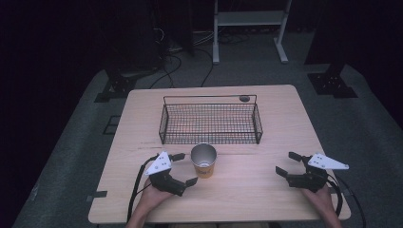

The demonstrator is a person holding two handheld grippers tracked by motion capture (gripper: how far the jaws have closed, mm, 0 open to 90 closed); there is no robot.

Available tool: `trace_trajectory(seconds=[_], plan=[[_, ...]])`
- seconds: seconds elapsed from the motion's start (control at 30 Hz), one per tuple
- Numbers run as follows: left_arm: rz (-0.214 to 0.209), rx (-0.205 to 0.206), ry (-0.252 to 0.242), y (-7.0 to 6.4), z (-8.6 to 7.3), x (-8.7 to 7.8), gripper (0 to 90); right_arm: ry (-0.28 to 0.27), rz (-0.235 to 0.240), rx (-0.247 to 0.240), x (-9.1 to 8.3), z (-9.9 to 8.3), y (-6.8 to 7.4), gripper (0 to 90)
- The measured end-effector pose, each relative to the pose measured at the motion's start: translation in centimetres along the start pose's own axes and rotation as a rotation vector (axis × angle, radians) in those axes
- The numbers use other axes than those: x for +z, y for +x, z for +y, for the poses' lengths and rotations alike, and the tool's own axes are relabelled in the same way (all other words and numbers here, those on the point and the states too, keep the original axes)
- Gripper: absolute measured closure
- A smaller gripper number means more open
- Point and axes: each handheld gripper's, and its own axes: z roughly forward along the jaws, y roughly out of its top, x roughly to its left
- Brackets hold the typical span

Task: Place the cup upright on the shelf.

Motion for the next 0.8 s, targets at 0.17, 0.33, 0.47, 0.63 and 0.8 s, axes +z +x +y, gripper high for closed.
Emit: trace_trajectory(seconds=[0.17,0.33,0.47,0.63,0.8], plan=[[-0.009,0.003,0.035,0.0,0.4,1.2,1.0,0.0,0.001,0.0,0.0,0.0,0.0,13.8],[-0.014,0.008,0.032,0.0,1.1,2.0,1.0,0.0,0.003,-0.001,0.0,0.0,0.0,13.8],[-0.016,0.001,0.027,0.2,1.4,2.6,1.0,0.001,0.003,-0.002,0.0,0.0,0.0,13.8],[-0.017,-0.007,0.03,0.3,1.4,3.1,1.0,0.0,0.004,-0.002,0.0,0.0,0.0,13.8],[-0.013,-0.009,0.023,0.4,1.6,3.6,1.0,0.0,0.004,-0.002,0.0,0.0,0.0,13.8]])
